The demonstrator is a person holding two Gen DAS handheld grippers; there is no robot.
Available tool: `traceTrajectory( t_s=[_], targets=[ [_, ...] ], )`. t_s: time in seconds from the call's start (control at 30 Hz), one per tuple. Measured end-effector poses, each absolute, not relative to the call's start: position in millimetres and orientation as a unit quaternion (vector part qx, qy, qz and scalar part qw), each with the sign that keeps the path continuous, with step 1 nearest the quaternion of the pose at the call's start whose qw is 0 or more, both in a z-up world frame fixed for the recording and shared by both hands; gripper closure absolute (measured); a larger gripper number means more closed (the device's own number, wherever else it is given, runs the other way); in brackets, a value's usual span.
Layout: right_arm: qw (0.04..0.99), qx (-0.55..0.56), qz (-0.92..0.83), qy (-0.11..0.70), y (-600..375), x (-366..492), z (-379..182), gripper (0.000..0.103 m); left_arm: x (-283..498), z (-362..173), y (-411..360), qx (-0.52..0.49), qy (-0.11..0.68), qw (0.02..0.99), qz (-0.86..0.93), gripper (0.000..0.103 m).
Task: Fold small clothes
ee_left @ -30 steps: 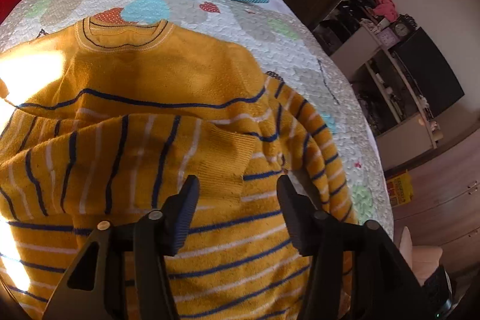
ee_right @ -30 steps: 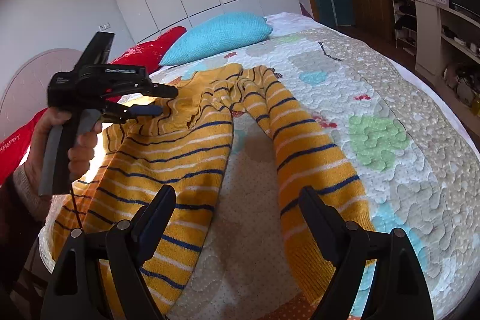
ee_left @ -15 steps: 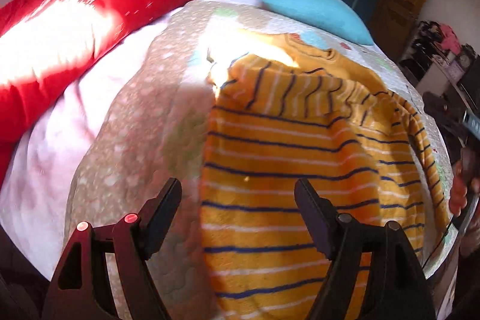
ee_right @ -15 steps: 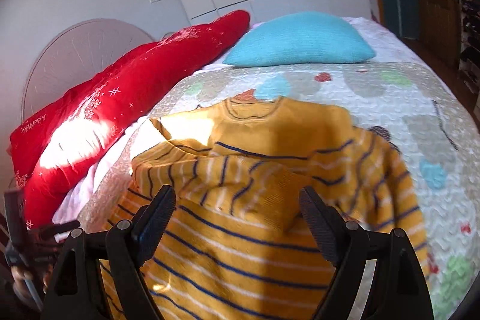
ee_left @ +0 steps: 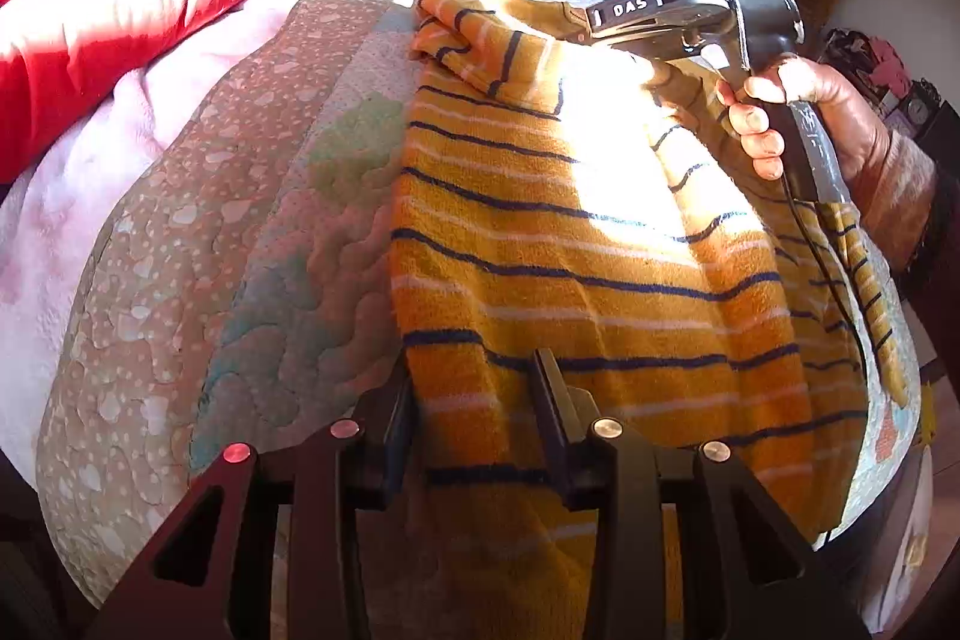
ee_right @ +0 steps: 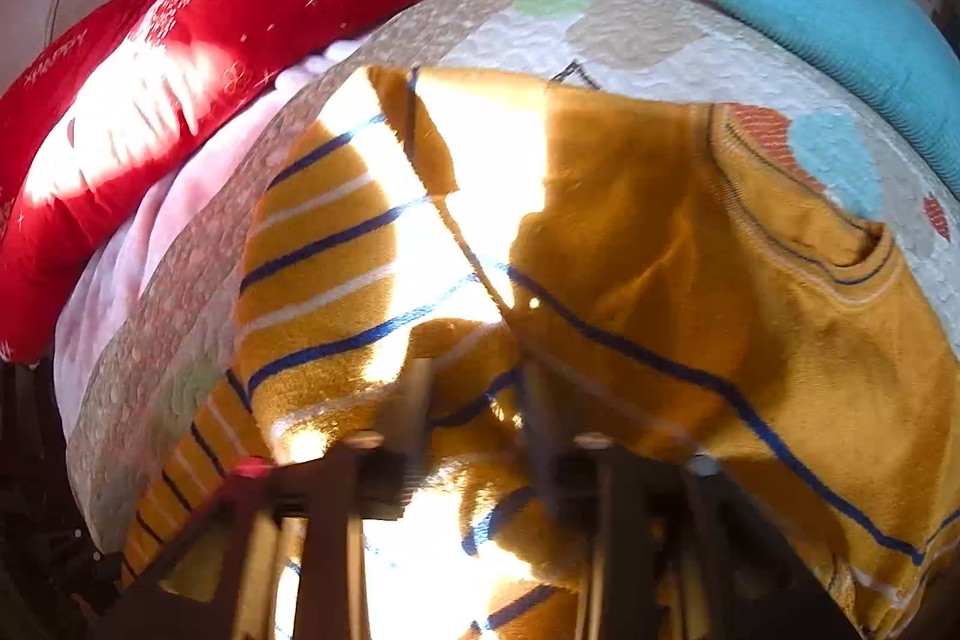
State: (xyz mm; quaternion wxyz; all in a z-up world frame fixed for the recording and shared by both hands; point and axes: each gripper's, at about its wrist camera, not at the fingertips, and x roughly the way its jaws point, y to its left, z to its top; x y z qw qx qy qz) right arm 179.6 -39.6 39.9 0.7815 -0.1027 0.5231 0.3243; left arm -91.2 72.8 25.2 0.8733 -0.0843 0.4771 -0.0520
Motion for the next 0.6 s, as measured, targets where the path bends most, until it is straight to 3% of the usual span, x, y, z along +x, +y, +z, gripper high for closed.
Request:
traceTrajectory(
  t_s=[0.07,0.2,0.3,0.33,0.43,0.47,0.6],
  targets=[
    [0.798,-0.126,0.304,0.505,-35.9,177.0,42.9,0.099,-94.6,24.6,71.7,-0.081,0.47,0.877,-0.052,0.068],
    [0.844,-0.162,0.195,0.473,-38.0,195.9,46.6,0.099,-98.8,24.5,78.1,-0.102,0.465,0.878,-0.044,0.087],
    [0.848,-0.182,0.173,0.466,-37.3,197.8,50.3,0.096,-101.7,24.9,82.9,-0.115,0.466,0.876,-0.04,0.093],
    [0.852,-0.174,0.176,0.461,-38.9,193.9,57.6,0.092,-102.8,25.9,83.9,-0.115,0.467,0.876,-0.038,0.094],
    [0.865,-0.14,0.194,0.441,-64.8,170.0,90.0,0.058,-106.5,30.6,90.7,-0.131,0.466,0.875,-0.028,0.094],
    [0.871,-0.131,0.196,0.43,-80.8,159.2,102.4,0.053,-108.3,31.8,93.6,-0.139,0.466,0.874,-0.026,0.094],
    [0.887,-0.093,0.168,0.42,-172.5,116.5,135.2,0.049,-121.6,38.1,101.1,-0.153,0.459,0.875,-0.011,0.093]
  ],
)
